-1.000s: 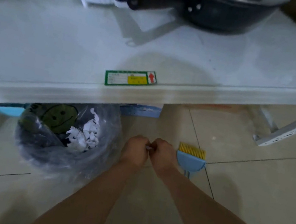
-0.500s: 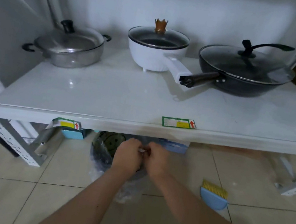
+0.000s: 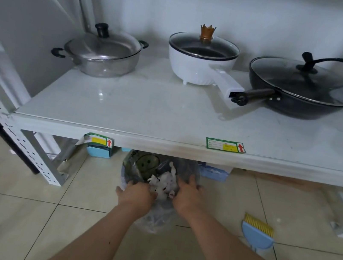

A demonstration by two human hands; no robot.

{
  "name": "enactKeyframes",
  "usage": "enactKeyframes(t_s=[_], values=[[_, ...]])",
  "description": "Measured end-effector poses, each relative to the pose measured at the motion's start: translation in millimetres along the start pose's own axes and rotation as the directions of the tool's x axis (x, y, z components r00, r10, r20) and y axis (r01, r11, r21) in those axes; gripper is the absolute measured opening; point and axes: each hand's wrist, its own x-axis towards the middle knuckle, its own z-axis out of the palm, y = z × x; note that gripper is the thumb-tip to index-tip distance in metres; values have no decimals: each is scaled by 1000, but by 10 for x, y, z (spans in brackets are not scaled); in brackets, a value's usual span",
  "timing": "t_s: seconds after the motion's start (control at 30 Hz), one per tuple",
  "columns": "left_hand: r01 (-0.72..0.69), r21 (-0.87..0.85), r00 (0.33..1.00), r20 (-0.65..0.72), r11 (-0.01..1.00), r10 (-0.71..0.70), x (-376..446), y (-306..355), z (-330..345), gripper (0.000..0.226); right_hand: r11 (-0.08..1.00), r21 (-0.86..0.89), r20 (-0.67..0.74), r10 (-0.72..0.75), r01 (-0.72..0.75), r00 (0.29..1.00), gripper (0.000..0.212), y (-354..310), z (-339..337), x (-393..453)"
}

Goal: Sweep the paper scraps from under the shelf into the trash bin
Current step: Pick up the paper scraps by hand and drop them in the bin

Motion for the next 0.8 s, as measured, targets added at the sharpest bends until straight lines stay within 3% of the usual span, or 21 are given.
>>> enactKeyframes(t_s=[0.2,0.37,0.57,0.67,0.8], values=[[-20,-21,998,-57,1000,19,30,-93,65,28,999,-40,18,-6,7,1000,54,-14,93,-27],[45,-33,993,-108,998,-48,56,-61,101,28,999,34,-6,-6,6,1000,44,20,111,-22],[95,-247,987,-106,964,-125,144,-116,154,40,999,40,-14,-10,11,1000,42,56,112,-28],[77,-319,994,-51,944,-99,153,-138,148,40,1000,16,-12,-4,4,1000,40,48,121,-34],[-22,-252,998,-58,967,7,132,-181,136,28,1000,28,-4,13,-12,1000,41,7,131,-60]])
